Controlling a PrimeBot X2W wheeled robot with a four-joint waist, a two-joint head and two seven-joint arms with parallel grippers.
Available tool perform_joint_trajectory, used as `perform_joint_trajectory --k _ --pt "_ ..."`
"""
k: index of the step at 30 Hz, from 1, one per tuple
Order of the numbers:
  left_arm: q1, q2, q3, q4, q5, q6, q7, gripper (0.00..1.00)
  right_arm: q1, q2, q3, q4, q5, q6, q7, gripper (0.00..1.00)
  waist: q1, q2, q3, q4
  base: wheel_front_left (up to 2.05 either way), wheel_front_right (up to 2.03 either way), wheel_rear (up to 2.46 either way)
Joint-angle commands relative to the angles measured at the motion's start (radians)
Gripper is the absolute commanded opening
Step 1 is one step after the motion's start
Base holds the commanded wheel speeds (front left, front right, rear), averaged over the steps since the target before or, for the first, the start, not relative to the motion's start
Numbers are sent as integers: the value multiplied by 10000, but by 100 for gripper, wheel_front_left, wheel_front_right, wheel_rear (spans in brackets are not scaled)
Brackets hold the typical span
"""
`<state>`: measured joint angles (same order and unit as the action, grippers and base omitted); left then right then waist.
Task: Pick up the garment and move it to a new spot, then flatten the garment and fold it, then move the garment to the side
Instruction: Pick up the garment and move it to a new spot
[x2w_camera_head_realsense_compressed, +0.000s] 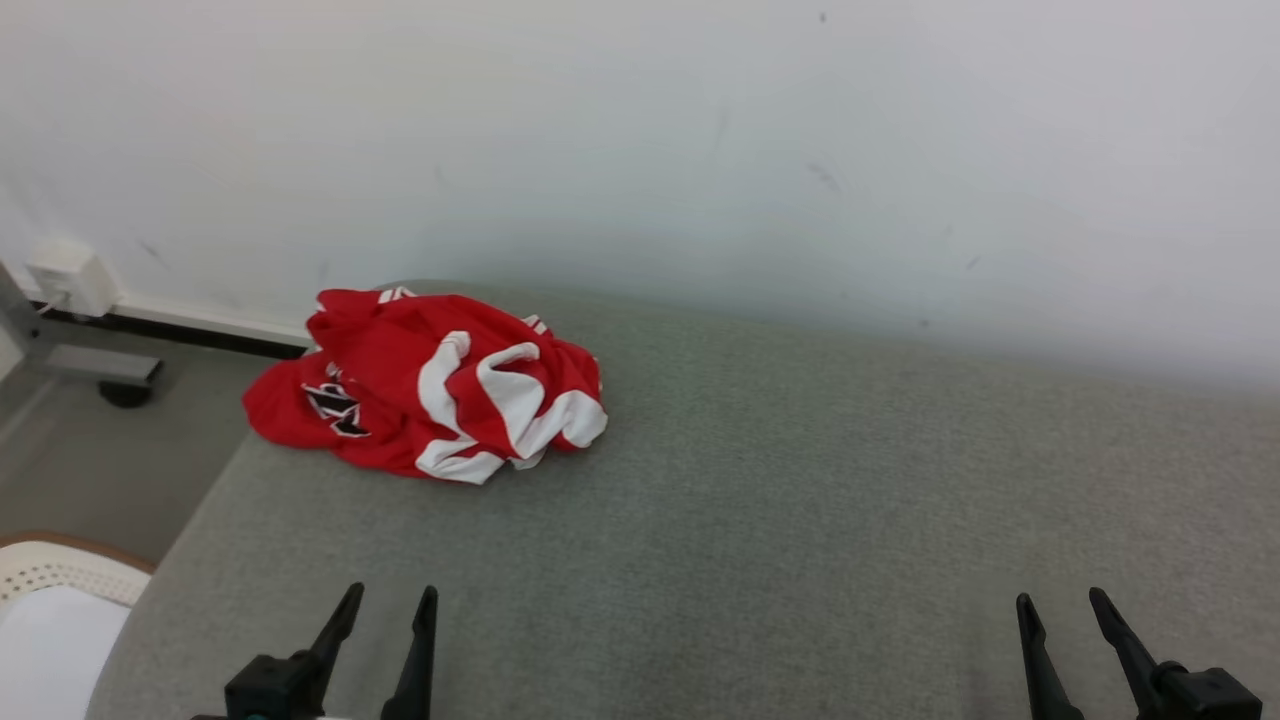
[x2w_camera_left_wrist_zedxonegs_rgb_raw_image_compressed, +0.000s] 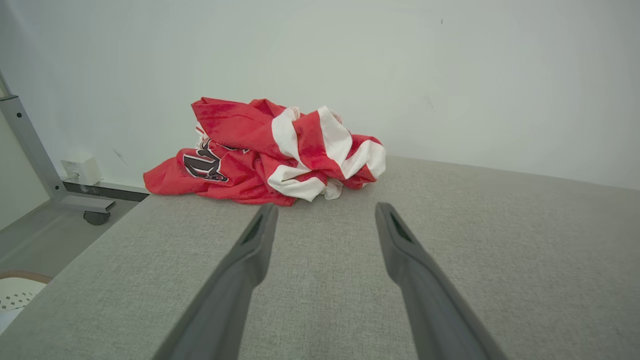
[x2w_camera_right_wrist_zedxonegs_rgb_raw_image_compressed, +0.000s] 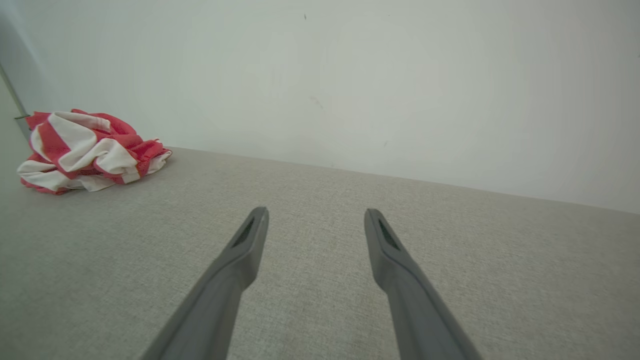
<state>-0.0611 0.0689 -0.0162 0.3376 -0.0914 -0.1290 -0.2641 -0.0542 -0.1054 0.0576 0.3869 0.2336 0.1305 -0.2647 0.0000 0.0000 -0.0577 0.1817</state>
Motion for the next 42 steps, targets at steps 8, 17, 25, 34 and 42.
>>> perform_joint_trajectory --k 8,17,25,34,42 --pt "168 161 158 -102 -43 -7 -7 100 -197 138 386 89 41 4 5 100 0 0 -19 1282 0 0 0" --pt "163 236 166 -189 -26 -7 -7 100 -188 241 480 122 93 4 5 100 0 0 84 1747 0 0 0" --pt "20 164 65 -230 -128 -9 -7 100 -386 116 634 17 128 4 5 100 0 0 384 1573 0 0 0" --pt "-2521 542 -1312 306 -383 -8 -5 100 -1276 -577 787 -495 256 3 4 100 0 0 1872 1011 0 0 0" --pt "-5179 1198 -2407 1742 -668 -8 6 100 -1964 -816 1066 -764 322 3 6 100 0 0 2846 238 0 0 0"
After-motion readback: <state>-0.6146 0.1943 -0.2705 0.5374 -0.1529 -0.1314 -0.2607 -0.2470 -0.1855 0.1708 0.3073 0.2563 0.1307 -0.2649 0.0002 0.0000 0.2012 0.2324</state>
